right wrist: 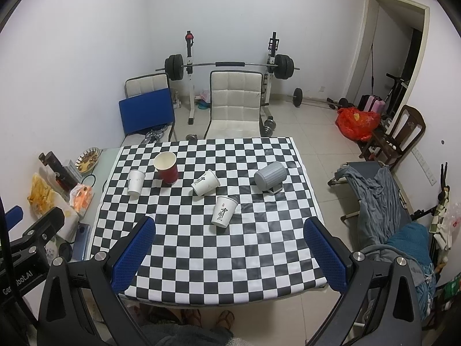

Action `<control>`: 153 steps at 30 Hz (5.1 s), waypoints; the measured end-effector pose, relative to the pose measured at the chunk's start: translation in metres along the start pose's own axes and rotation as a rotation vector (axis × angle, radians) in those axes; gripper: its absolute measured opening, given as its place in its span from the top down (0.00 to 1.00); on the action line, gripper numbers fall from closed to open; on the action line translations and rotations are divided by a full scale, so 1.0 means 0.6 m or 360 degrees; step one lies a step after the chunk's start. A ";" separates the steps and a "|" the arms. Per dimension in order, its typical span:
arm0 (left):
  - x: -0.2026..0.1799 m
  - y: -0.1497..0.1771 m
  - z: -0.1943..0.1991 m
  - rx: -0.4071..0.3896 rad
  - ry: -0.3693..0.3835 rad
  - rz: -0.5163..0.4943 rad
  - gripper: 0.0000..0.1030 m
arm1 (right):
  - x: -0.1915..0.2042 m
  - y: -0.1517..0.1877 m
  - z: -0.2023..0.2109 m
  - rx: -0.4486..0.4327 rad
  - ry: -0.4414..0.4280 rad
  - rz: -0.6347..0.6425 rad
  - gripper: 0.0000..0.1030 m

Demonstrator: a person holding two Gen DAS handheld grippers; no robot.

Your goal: Flip cup upright

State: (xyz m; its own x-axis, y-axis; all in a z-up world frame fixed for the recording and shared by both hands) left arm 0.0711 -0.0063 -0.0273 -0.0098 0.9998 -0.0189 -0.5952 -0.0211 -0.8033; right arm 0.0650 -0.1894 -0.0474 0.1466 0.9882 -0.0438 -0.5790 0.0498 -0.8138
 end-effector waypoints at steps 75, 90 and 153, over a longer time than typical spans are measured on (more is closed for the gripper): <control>0.217 0.196 -0.879 0.0993 0.0147 0.0211 0.04 | 0.448 0.307 -0.878 0.1058 -0.0055 0.0254 0.00; 0.197 0.206 -0.895 0.0984 0.0164 0.0139 0.41 | 0.437 0.295 -0.890 0.1050 -0.0060 0.0234 0.00; -0.148 0.484 -0.534 0.1085 0.0146 0.0258 0.26 | -0.093 0.555 -0.551 0.1167 0.0023 -0.0100 0.00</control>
State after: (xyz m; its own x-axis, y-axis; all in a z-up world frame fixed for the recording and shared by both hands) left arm 0.1564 -0.1021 -0.4499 -0.0911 0.9793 -0.1809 -0.9629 -0.1329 -0.2348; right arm 0.1292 -0.2756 -0.5074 0.2049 0.9785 -0.0213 -0.9560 0.1954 -0.2187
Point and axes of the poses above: each gripper's, at about its wrist camera, not at the fingertips, and z roughly against the way its jaws point, x to its left, y to its underside, the point moved 9 cm from there along -z, roughly the way its jaws point, and after that the axes turned 13 degrees about -x, right-handed, at the moved point
